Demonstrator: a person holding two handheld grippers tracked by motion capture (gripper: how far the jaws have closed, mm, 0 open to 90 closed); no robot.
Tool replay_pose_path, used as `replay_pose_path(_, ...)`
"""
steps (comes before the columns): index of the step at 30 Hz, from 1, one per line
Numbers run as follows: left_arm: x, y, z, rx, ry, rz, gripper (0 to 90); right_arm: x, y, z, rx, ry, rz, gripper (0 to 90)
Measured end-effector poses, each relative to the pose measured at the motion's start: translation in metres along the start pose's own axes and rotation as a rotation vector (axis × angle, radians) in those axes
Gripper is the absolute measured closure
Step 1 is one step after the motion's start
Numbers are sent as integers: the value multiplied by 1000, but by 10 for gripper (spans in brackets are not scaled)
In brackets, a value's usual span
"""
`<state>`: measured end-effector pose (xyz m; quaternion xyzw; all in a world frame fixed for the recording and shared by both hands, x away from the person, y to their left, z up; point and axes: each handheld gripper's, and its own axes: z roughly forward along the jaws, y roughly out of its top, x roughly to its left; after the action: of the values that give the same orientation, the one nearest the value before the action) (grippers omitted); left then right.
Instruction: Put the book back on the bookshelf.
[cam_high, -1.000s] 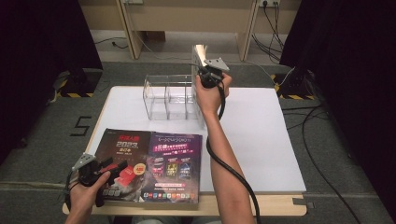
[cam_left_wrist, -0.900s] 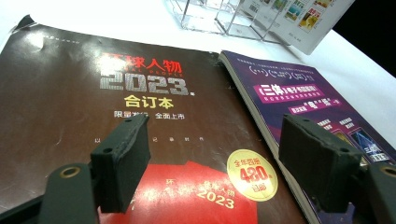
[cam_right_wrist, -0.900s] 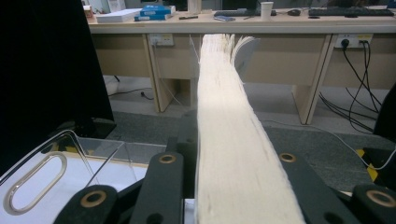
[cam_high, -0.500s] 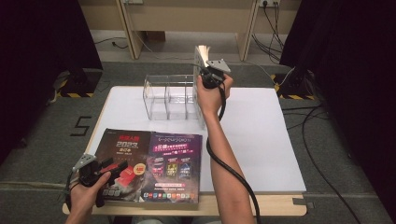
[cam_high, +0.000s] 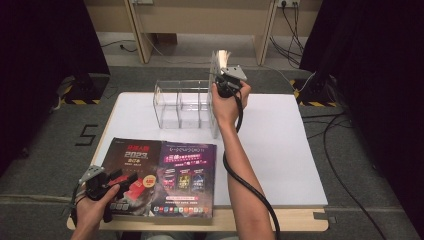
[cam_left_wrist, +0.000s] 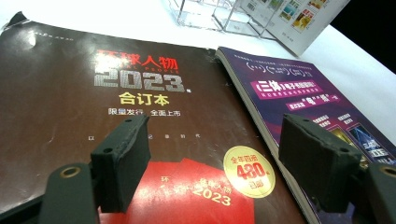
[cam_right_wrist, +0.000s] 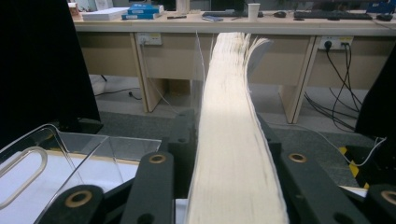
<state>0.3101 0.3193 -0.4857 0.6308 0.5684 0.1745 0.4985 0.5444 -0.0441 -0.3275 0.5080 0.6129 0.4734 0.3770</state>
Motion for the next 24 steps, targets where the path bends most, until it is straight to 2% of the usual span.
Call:
replay_pose_path(13, -1, 0, 1, 3, -1, 3, 240, -5, -1, -5, 15, 36, 0, 564)
replay_pose_path(24, -3, 0, 1, 2, -3, 6, 239, -7, -1, -20, -10, 64, 7, 527)
